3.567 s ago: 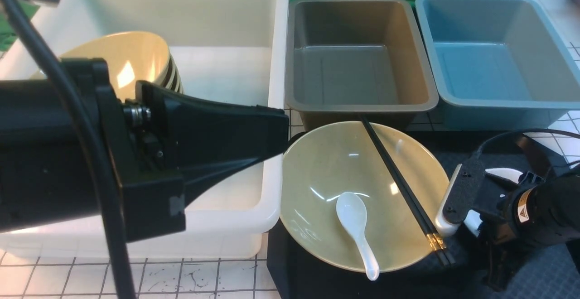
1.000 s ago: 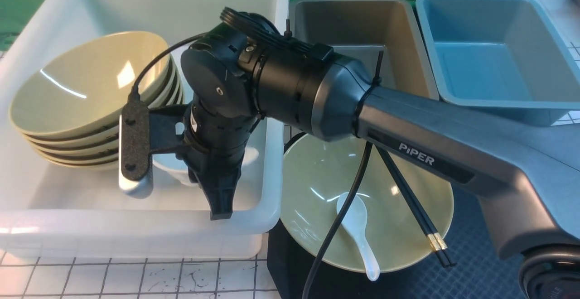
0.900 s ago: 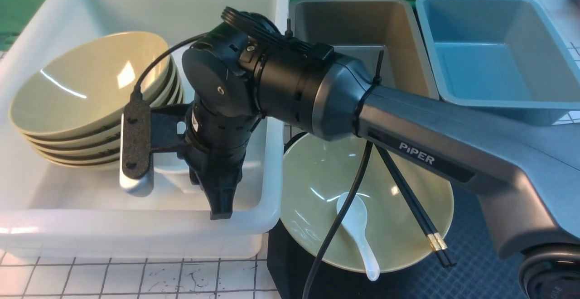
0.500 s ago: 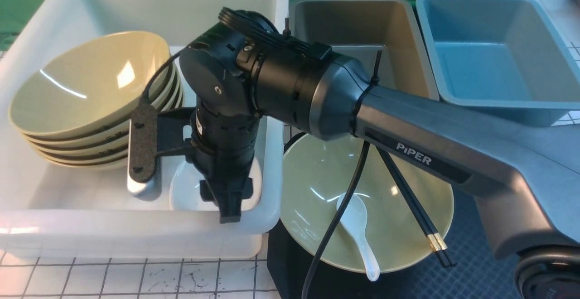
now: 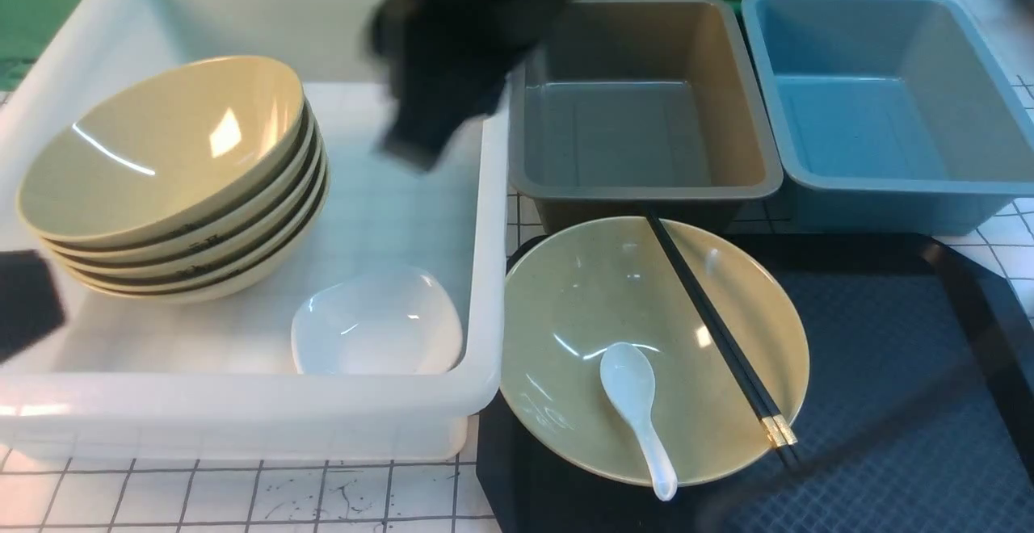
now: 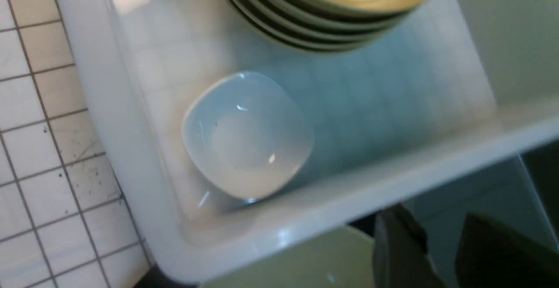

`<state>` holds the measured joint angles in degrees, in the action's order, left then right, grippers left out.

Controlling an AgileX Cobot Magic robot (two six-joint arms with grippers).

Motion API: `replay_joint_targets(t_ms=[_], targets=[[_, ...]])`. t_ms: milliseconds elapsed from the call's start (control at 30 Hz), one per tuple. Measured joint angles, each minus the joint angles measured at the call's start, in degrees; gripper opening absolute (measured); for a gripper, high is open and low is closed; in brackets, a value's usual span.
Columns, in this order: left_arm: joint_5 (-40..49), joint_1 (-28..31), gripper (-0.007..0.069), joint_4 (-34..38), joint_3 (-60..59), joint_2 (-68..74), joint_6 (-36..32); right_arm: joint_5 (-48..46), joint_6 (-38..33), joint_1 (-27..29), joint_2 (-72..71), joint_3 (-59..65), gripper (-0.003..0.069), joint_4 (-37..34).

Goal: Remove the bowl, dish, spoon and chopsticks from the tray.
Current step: Use the right arm to grab the chopsticks

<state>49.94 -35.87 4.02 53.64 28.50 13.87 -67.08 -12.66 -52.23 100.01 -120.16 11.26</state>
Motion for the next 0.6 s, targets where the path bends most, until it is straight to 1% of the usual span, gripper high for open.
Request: replay_joint_targets(t_ms=[67,133,200,267,300,367,467,500,533,600], targets=[[0.0,0.0,-0.0001,1.8,0.0,1.6,-1.6,0.0,3.8,1.9,-6.2,7.4,0.0127,0.6],[-0.3,0.0,-0.0001,4.2,0.0,3.9,-3.6,0.0,8.9,4.4,-13.7,17.2,0.0089,1.0],[-0.4,0.0,-0.0001,6.5,0.0,6.1,-5.7,0.0,12.7,7.0,-18.2,24.3,0.0075,1.0],[-1.0,0.0,-0.0001,10.3,0.0,8.5,-8.1,0.0,15.9,9.5,-22.0,31.5,0.0076,1.1],[-1.6,0.0,-0.0001,12.7,0.0,10.3,-10.4,0.0,17.6,10.9,-23.6,35.8,0.0085,1.1],[-2.9,0.0,-0.0001,18.1,0.0,13.0,-15.1,0.0,20.1,12.6,-24.8,41.6,0.0121,0.8],[-5.2,0.0,-0.0001,27.1,0.0,17.1,-25.5,0.6,22.5,13.9,-24.4,47.7,0.0211,-0.9],[-5.6,0.0,-0.0001,27.7,0.0,17.4,-26.9,0.8,22.8,14.0,-24.2,48.3,0.0227,-1.2],[-6.8,0.0,-0.0001,31.7,0.0,18.7,-31.6,2.9,23.7,14.2,-23.4,50.2,0.0285,-2.0],[-7.7,0.0,-0.0001,36.6,0.0,19.8,-36.1,5.9,24.9,14.6,-21.7,51.2,0.0351,-3.0]])
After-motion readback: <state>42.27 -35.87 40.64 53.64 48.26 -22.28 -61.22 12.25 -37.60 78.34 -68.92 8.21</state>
